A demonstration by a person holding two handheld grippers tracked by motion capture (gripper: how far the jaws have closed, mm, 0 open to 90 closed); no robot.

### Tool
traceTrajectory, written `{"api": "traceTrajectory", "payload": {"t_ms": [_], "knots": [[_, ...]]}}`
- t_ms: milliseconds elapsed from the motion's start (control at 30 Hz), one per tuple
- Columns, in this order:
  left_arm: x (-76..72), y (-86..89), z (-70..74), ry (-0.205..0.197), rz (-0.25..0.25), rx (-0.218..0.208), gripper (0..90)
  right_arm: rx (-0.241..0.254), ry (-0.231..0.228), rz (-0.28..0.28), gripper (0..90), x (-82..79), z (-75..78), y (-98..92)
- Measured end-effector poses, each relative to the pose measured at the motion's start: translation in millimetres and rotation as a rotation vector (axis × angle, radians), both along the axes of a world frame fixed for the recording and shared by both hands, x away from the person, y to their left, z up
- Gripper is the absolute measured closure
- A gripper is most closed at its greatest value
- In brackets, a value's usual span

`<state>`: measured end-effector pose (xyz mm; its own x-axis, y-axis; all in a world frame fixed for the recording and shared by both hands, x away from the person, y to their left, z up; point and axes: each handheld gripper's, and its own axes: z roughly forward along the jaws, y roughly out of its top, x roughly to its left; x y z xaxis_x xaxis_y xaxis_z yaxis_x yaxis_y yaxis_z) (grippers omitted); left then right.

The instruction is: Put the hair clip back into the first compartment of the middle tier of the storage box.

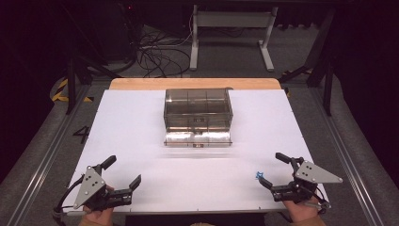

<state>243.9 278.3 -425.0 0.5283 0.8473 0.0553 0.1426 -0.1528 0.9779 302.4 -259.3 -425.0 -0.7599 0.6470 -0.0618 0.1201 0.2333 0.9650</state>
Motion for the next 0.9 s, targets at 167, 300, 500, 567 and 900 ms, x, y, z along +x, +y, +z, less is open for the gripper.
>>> {"api": "traceTrajectory", "payload": {"t_ms": [167, 300, 500, 567, 900], "knots": [[-0.5, -1.6, 0.2, -0.006, 0.001, 0.017, 1.2, 0.003, 0.0, -0.001, 2.9, 0.0, -0.2, -0.4], [-0.1, -1.8, 0.4, -0.008, 0.0, 0.02, 1.2, 0.004, 0.003, -0.003, 3.1, -0.1, -0.1, -0.7], [-0.9, -0.7, 0.8, -0.009, 0.003, 0.015, 1.3, 0.004, 0.008, 0.0, 3.1, 0.1, 0.2, -0.7], [-1.0, -0.7, 0.7, -0.011, 0.002, 0.012, 1.3, 0.004, 0.006, 0.0, 3.1, -0.2, 0.3, 0.1], [-1.0, -1.1, 1.0, -0.009, 0.0, 0.02, 1.4, 0.006, 0.01, -0.002, 3.2, 1.3, 1.3, 0.5]]}}
